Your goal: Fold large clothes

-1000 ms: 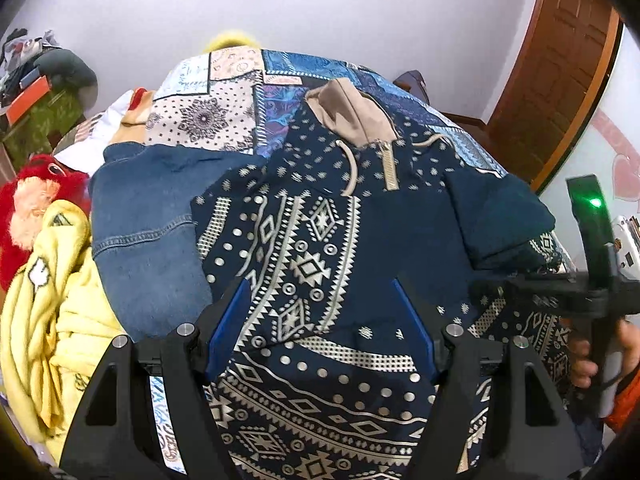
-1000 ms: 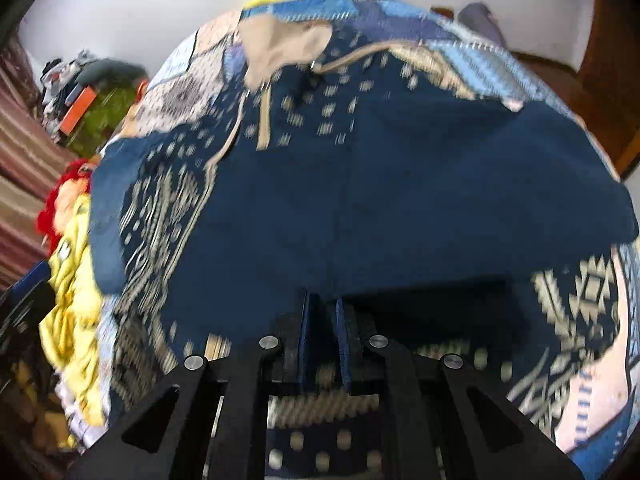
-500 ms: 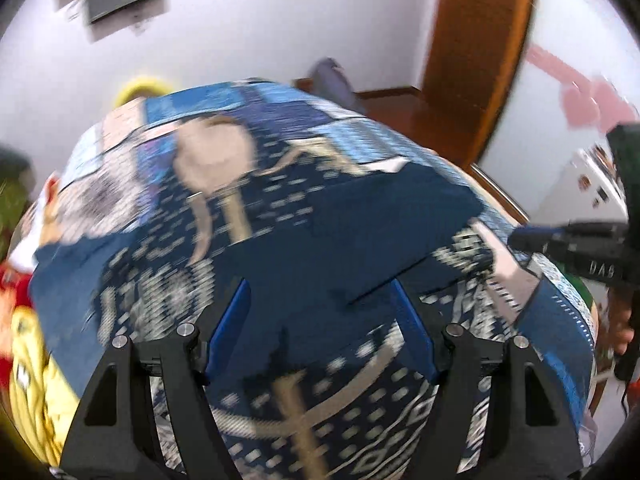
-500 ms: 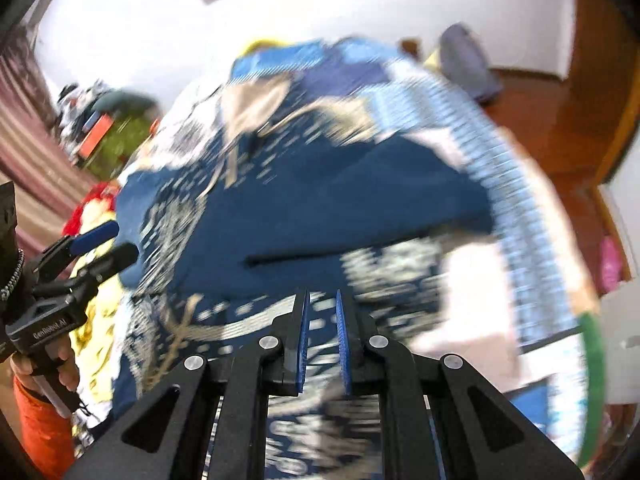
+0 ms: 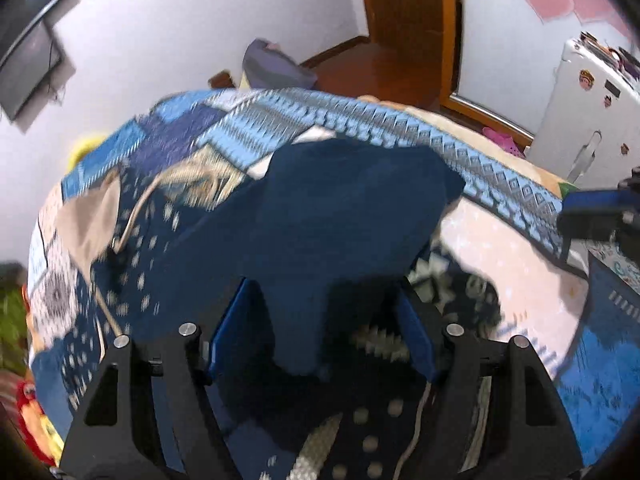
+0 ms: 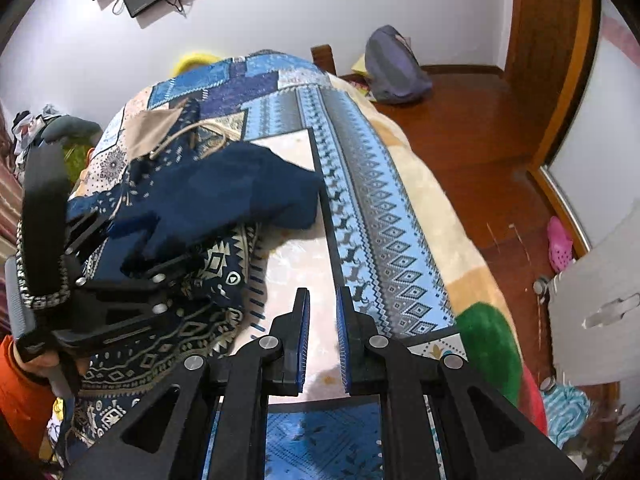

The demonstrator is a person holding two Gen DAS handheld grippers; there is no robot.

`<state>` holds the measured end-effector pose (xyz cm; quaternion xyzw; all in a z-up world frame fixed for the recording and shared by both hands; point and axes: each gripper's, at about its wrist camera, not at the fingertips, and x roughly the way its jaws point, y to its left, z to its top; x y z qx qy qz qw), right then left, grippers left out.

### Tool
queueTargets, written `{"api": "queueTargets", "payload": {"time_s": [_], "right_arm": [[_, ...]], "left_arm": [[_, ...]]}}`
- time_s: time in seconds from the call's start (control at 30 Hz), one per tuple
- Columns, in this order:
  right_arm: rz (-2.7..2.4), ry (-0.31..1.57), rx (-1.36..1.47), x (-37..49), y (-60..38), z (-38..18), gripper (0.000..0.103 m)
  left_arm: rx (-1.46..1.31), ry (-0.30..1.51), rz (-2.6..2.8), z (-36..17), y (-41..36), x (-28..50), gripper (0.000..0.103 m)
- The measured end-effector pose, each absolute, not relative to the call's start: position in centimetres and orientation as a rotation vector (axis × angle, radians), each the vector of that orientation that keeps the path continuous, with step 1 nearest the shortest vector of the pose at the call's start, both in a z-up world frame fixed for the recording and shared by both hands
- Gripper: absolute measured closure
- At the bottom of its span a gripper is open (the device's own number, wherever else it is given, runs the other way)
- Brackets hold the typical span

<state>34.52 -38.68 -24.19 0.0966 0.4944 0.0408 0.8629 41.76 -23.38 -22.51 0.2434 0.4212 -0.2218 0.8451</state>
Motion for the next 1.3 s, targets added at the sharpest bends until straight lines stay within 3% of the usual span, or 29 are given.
{"api": "queueTargets", "payload": {"time_s": [0.07,0.13,0.2,0.6,0.97,1.17,1.2,1.27,1.3], "right_arm": [[0.081,1.041,0.19,34.8,-38.4,-24.7,0.094],[0.092,1.047,0.192,35.1,-38.1,-25.0,0.094],[0.103,1.048,0.202,35.4,-37.8,-25.1,0.094],[0.167,0.989,0.091,38.6,-32.6,-22.7,0.094],[0.095,0.985,-0.253,41.2,-26.0,-25.8,0.094],[0.043,0.93,-0.391,40.1,-25.5,-27.6,0.094],[0.038,0.928,-0.398,40.1,-25.5,-27.6,0.094],[0.033,0.927,-0.402,39.8,-25.5,-27.6,0.094],[0.033,0.931,-0.395,39.7,-25.5,-27.6,0.094]], "left_arm": [[0.523,0.845,-0.466,-22.3,-23.9,42.1,0.051],[0.498,0.841,-0.475,-21.8,-23.9,42.9,0.086],[0.451,0.844,-0.479,-21.1,-23.5,43.5,0.093],[0.132,0.736,-0.276,-11.9,-6.0,43.4,0.096],[-0.03,0.908,-0.101,-19.6,6.9,40.0,0.1],[0.0,1.008,-0.132,-23.1,7.6,38.9,0.099],[0.011,1.005,-0.154,-22.9,7.1,38.8,0.098],[0.024,0.985,-0.194,-22.3,5.9,38.7,0.087],[0.029,0.97,-0.211,-21.9,5.2,38.6,0.067]]}}
